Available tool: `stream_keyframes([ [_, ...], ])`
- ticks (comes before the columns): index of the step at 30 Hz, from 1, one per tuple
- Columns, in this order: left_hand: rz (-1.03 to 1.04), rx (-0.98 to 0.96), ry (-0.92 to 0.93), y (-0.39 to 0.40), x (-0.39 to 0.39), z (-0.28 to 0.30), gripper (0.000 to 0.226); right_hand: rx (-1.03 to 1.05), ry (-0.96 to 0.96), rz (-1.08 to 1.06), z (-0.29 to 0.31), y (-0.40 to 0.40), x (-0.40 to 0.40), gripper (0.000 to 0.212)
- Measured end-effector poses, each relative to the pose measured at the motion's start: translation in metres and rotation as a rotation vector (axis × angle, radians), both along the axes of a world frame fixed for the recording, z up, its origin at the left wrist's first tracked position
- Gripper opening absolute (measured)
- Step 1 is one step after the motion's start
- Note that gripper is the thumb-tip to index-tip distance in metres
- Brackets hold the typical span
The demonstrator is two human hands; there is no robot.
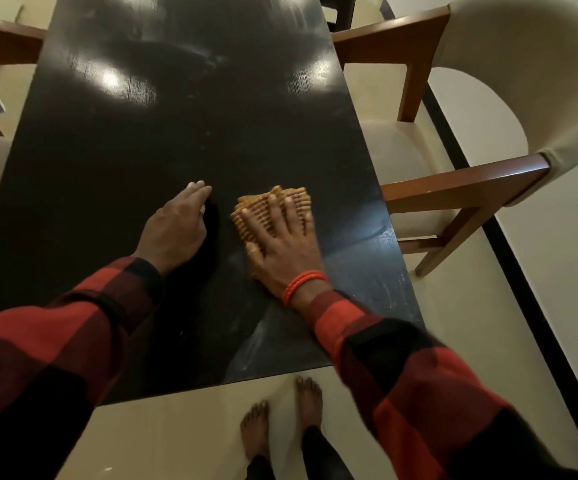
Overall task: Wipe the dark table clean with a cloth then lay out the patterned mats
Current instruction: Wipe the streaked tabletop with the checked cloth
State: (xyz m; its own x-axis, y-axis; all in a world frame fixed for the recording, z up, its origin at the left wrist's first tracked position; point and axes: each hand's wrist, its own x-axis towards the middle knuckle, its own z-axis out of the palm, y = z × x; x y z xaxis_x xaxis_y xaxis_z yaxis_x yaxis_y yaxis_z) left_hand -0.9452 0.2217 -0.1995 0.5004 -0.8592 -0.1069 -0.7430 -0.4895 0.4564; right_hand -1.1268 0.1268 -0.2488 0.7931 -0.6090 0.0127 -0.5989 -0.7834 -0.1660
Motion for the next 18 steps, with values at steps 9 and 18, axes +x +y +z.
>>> stream_keyframes([
  [9, 0.043, 0.049, -0.010, 0.011, -0.007, 0.012, 0.046, 0.059, -0.075, 0.159, -0.004, 0.068, 0.012, 0.059],
  [18, -0.016, 0.053, -0.018, 0.002, -0.055, -0.004, 0.055, 0.028, -0.058, -0.110, -0.006, -0.030, -0.051, 0.061],
])
